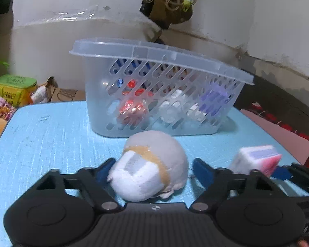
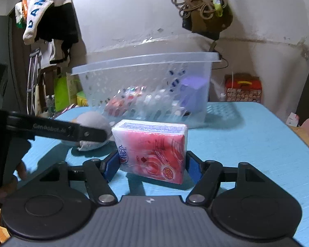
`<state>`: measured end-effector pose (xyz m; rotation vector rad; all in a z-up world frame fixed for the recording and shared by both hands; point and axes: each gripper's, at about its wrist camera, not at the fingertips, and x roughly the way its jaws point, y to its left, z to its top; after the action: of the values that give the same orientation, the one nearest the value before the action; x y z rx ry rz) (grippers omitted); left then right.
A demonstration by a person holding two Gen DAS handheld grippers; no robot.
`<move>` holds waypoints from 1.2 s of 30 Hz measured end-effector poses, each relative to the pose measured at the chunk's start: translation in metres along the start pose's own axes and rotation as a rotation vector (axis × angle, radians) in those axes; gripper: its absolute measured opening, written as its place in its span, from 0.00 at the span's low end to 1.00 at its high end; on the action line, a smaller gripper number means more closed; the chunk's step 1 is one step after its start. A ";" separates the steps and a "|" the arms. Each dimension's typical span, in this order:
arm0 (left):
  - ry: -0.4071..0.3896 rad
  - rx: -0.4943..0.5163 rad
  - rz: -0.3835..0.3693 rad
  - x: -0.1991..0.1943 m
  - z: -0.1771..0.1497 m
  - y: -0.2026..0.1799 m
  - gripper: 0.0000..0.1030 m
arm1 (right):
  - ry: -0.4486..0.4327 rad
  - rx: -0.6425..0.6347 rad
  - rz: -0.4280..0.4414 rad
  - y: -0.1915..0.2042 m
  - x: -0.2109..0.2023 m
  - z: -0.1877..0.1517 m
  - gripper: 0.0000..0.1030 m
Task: Organize objects
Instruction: 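Grasp the pink tissue pack with the right gripper while the left grasps the white plush toy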
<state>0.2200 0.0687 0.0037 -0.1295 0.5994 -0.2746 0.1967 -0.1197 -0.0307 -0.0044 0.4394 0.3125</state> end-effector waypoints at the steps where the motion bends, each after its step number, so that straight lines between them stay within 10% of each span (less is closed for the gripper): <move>1: -0.002 -0.007 -0.010 -0.001 0.000 0.001 0.73 | -0.007 0.008 -0.001 -0.004 -0.001 0.001 0.68; 36: -0.200 0.010 -0.071 -0.037 -0.016 -0.010 0.72 | -0.038 0.043 0.041 -0.030 0.001 0.000 0.68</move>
<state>0.1792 0.0690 0.0126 -0.1662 0.3948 -0.3287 0.2065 -0.1485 -0.0328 0.0520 0.4091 0.3428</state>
